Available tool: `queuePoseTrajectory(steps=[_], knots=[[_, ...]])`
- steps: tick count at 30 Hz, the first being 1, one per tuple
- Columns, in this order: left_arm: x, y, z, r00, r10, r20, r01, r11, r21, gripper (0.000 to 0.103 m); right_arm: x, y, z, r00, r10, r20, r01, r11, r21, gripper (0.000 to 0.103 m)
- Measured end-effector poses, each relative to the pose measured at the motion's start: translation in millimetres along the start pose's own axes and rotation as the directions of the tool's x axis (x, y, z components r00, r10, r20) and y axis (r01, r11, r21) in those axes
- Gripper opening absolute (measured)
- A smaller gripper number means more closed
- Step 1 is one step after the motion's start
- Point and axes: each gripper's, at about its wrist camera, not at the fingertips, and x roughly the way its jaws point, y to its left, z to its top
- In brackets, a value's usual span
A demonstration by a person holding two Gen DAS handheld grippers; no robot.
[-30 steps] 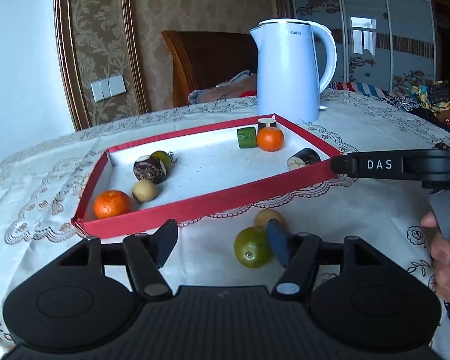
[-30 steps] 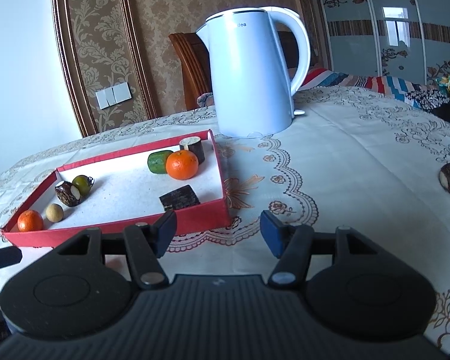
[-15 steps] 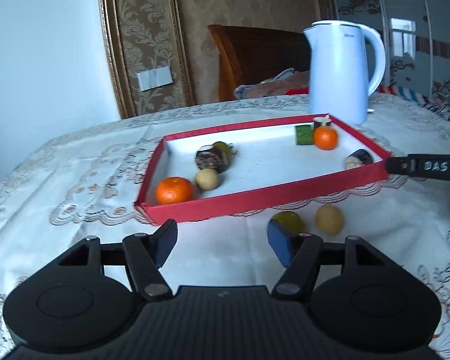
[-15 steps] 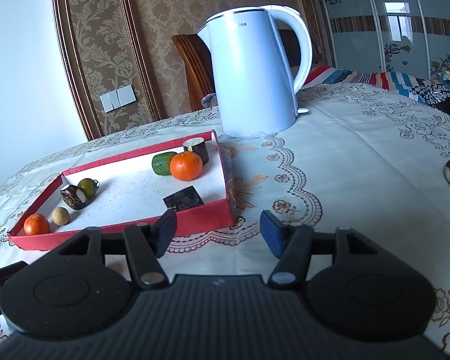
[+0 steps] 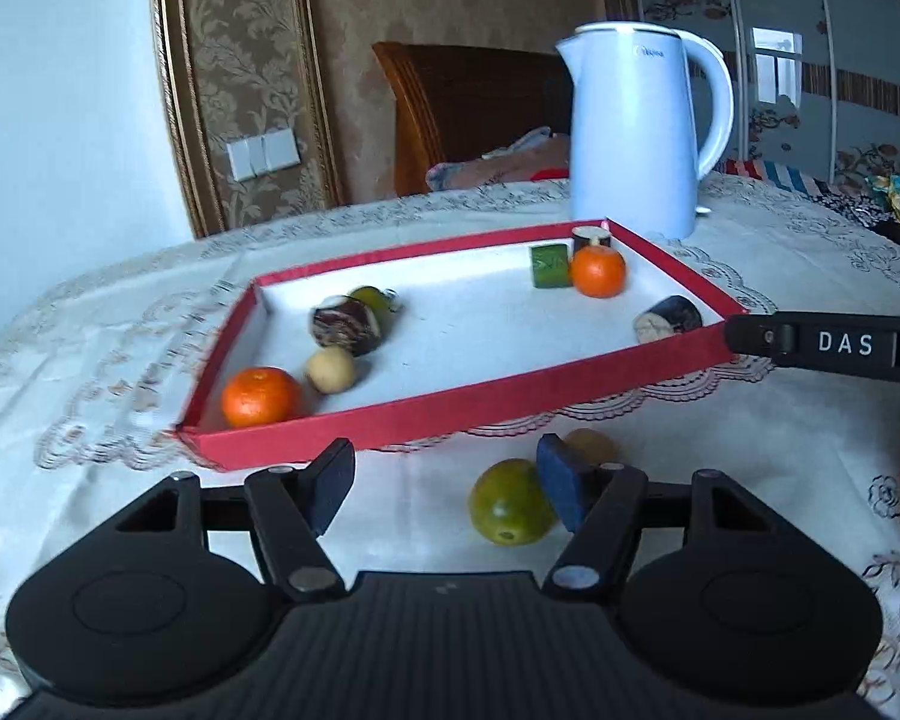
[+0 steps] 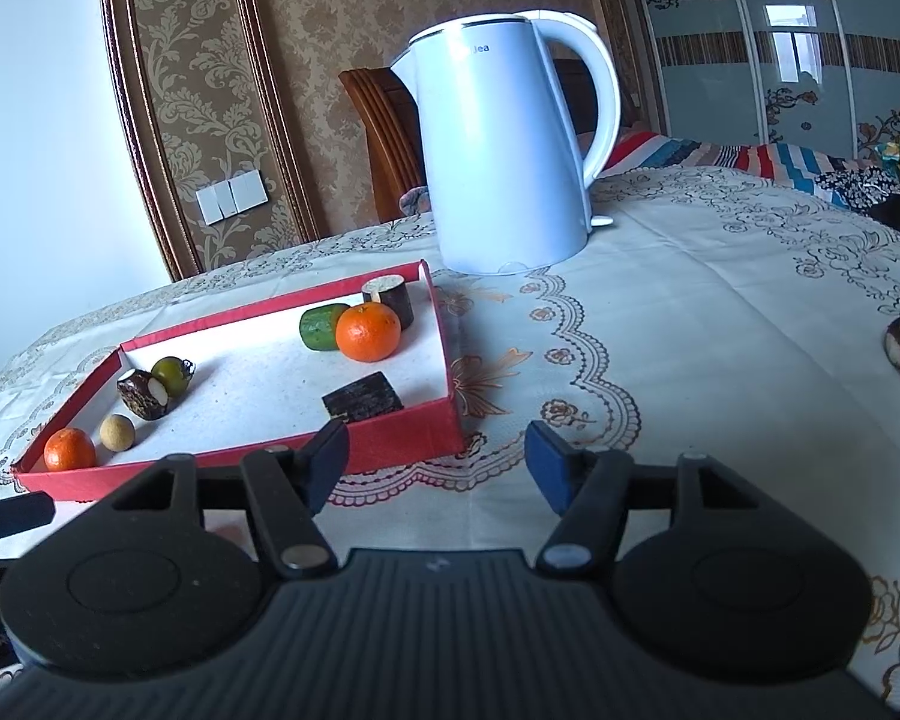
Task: Organize fruits
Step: 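Withdraw both tools from the tray toward the green and brown round fruits, then grasp the green round fruit with the left tool while the right tool grasps the small brown round fruit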
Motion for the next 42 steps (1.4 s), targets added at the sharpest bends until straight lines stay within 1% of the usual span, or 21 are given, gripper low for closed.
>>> queuePoseTrajectory(steps=[3, 5, 6, 8, 11, 12, 13, 14, 15, 17, 19, 21, 24, 26, 29, 32, 34, 36, 37, 39, 42], knots=[[-12.7, 8.7, -6.1, 0.997, 0.069, 0.028, -0.07, 0.997, 0.015, 0.067, -0.1, 0.0, 0.3, 1.0, 0.001, 0.001, -0.001, 1.0, 0.003, 0.063], [-18.7, 16.9, -8.4, 0.992, 0.119, 0.031, -0.119, 0.993, -0.004, 0.067, -0.7, -0.6, 0.2, 1.0, 0.001, 0.003, -0.001, 1.0, 0.007, 0.063], [-21.6, 20.8, -8.5, 0.993, 0.117, 0.034, -0.116, 0.993, -0.026, 0.067, -0.9, -0.6, 0.2, 1.0, 0.0, 0.005, 0.0, 1.0, 0.009, 0.063], [-26.9, 22.3, -7.7, 0.996, 0.08, 0.047, -0.077, 0.996, -0.048, 0.067, -0.8, -0.7, 0.3, 1.0, 0.0, 0.005, 0.0, 1.0, 0.008, 0.063], [-30.6, 7.8, -5.9, 0.994, 0.061, 0.092, -0.061, 0.998, -0.009, 0.067, -0.7, -0.9, 0.4, 1.0, -0.001, 0.005, 0.001, 1.0, 0.008, 0.063], [-28.4, 1.7, -4.2, 0.994, 0.055, 0.094, -0.056, 0.998, 0.015, 0.067, -0.5, -1.0, 0.4, 1.0, -0.002, 0.004, 0.002, 1.0, 0.007, 0.063], [-24.4, -3.5, -3.0, 0.994, 0.067, 0.082, -0.07, 0.997, 0.034, 0.067, -0.1, -0.9, 0.4, 1.0, -0.003, 0.003, 0.003, 1.0, 0.007, 0.063], [-20.5, -5.4, -2.9, 0.994, 0.085, 0.067, -0.088, 0.996, 0.034, 0.067, -0.1, -1.3, 0.5, 1.0, -0.003, 0.003, 0.003, 1.0, 0.007, 0.063], [-17.1, -4.0, -3.7, 0.995, 0.086, 0.056, -0.087, 0.996, 0.025, 0.067, -0.1, -1.4, 0.4, 1.0, -0.003, 0.004, 0.003, 1.0, 0.007, 0.063], [-10.0, 2.7, -7.2, 0.997, 0.078, 0.015, -0.078, 0.997, -0.001, 0.067, 0.1, -1.4, 0.4, 1.0, -0.002, 0.004, 0.002, 1.0, 0.008, 0.063], [-3.2, 11.1, -11.3, 0.998, 0.048, -0.038, -0.049, 0.998, -0.045, 0.067, 0.1, -1.2, 0.4, 1.0, -0.002, 0.002, 0.002, 1.0, 0.006, 0.063], [0.5, 15.2, -15.7, 0.998, 0.021, -0.06, -0.025, 0.997, -0.069, 0.067, 0.7, -1.0, 0.3, 1.0, -0.003, -0.001, 0.003, 1.0, 0.003, 0.063], [1.9, 20.9, -18.1, 0.998, 0.0, -0.067, -0.006, 0.995, -0.099, 0.067, 1.2, -0.9, 0.3, 1.0, -0.004, 0.0, 0.004, 1.0, 0.004, 0.063], [-1.2, 24.8, -18.9, 0.999, 0.017, -0.05, -0.023, 0.993, -0.115, 0.067, 1.2, -0.7, 0.2, 1.0, -0.004, 0.0, 0.004, 1.0, 0.004, 0.063], [-4.4, 29.0, -19.6, 0.999, 0.022, -0.035, -0.027, 0.991, -0.132, 0.067, 1.0, -1.0, -0.1, 1.0, -0.004, -0.003, 0.004, 1.0, 0.004, 0.063], [-1.8, 27.0, -19.1, 0.999, 0.015, -0.051, -0.021, 0.993, -0.117, 0.062, 0.9, -0.8, -0.3, 1.0, -0.005, -0.003, 0.005, 1.0, 0.003, 0.063], [-2.3, 29.0, -19.0, 0.999, 0.018, -0.049, -0.025, 0.992, -0.127, 0.062, 0.8, -0.8, -0.3, 1.0, -0.004, -0.004, 0.004, 1.0, 0.003, 0.063], [-2.2, 31.5, -19.4, 0.998, 0.024, -0.05, -0.03, 0.99, -0.137, 0.053, 1.0, -0.6, -0.3, 1.0, -0.005, -0.004, 0.005, 1.0, 0.002, 0.063], [-1.8, 32.3, -19.7, 0.998, 0.022, -0.053, -0.029, 0.99, -0.137, 0.052, 1.0, -0.7, -0.3, 1.0, -0.005, -0.005, 0.005, 1.0, 0.001, 0.063], [-0.8, 33.7, -20.4, 0.998, 0.014, -0.063, -0.023, 0.99, -0.139, 0.043, 1.0, -0.9, -0.3, 1.0, -0.007, -0.006, 0.007, 1.0, 0.0, 0.063], [1.0, 35.0, -21.0, 0.997, 0.005, -0.074, -0.016, 0.99, -0.142, 0.037, 1.2, -0.2, -0.7, 1.0, -0.01, -0.009, 0.01, 1.0, -0.005, 0.063]])
